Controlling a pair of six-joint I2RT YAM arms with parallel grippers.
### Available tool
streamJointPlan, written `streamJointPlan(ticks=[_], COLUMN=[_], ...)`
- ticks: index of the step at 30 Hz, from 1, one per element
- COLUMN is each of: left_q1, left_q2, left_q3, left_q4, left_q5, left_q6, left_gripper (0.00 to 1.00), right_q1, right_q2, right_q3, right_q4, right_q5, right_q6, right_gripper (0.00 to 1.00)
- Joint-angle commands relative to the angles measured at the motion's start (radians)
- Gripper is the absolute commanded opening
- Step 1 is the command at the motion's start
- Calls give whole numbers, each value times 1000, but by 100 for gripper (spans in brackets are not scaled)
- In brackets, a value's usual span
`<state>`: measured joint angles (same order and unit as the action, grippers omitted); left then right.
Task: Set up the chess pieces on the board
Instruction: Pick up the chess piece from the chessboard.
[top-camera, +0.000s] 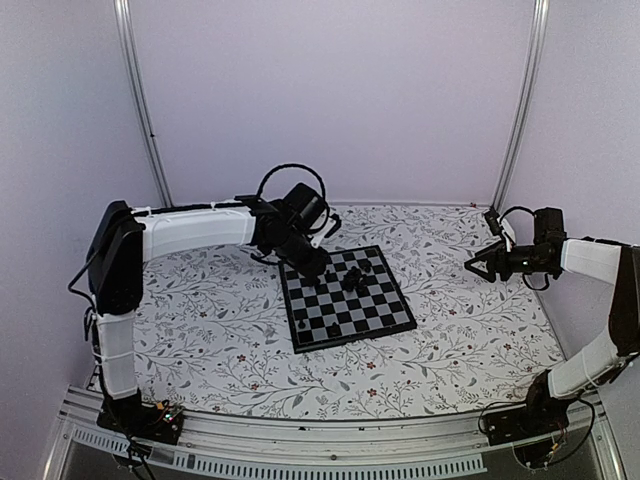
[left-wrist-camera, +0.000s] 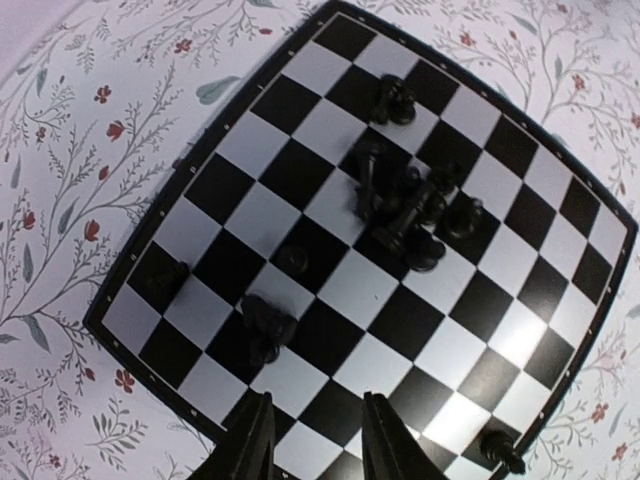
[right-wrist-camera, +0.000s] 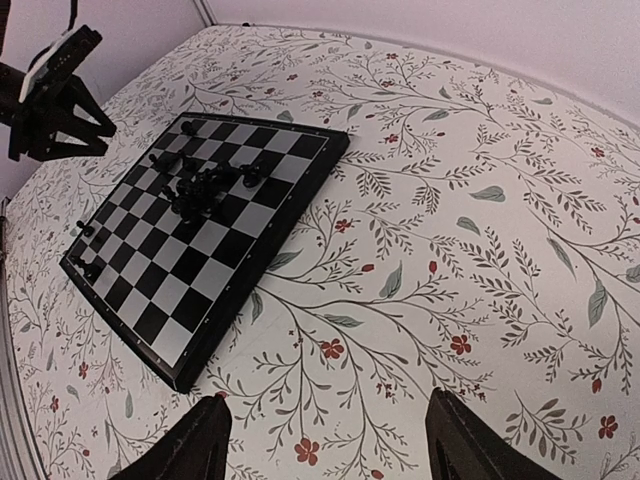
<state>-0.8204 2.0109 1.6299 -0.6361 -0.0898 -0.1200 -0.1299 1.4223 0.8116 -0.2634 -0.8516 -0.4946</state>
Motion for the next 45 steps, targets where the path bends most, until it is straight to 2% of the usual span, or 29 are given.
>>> streamJointPlan(ticks=[1, 6, 11, 15, 20, 30, 39, 45], left_q1=[39, 54, 59, 69, 81, 86, 89, 87], left_q2=[116, 230, 284, 304, 327, 344, 351, 317], left_q3=[114, 246, 294, 303, 303, 302, 303, 292], left_q4=[73, 47, 25, 24, 25, 23, 21, 19], left_q5=[44, 44, 21, 19, 68, 107, 118, 110], left_q6=[20, 30, 43, 33, 25, 29, 21, 17], left_gripper=[34, 33, 36, 38, 32, 32, 21, 9], right_q1=[9, 11, 12, 12, 15, 28, 30, 30], right_q2=[-15, -8, -7, 1, 21, 44, 46, 44], right_q3=[22, 26, 27, 29, 39, 48, 49, 50], right_q4=[-8, -14, -17, -17, -30, -45, -47, -48], right_q5=[-17, -8, 3, 3, 5, 11, 12, 14], right_q6=[-14, -21, -27, -32, -36, -46, -48, -48], right_gripper=[70, 70, 70, 70, 69, 68, 68, 68])
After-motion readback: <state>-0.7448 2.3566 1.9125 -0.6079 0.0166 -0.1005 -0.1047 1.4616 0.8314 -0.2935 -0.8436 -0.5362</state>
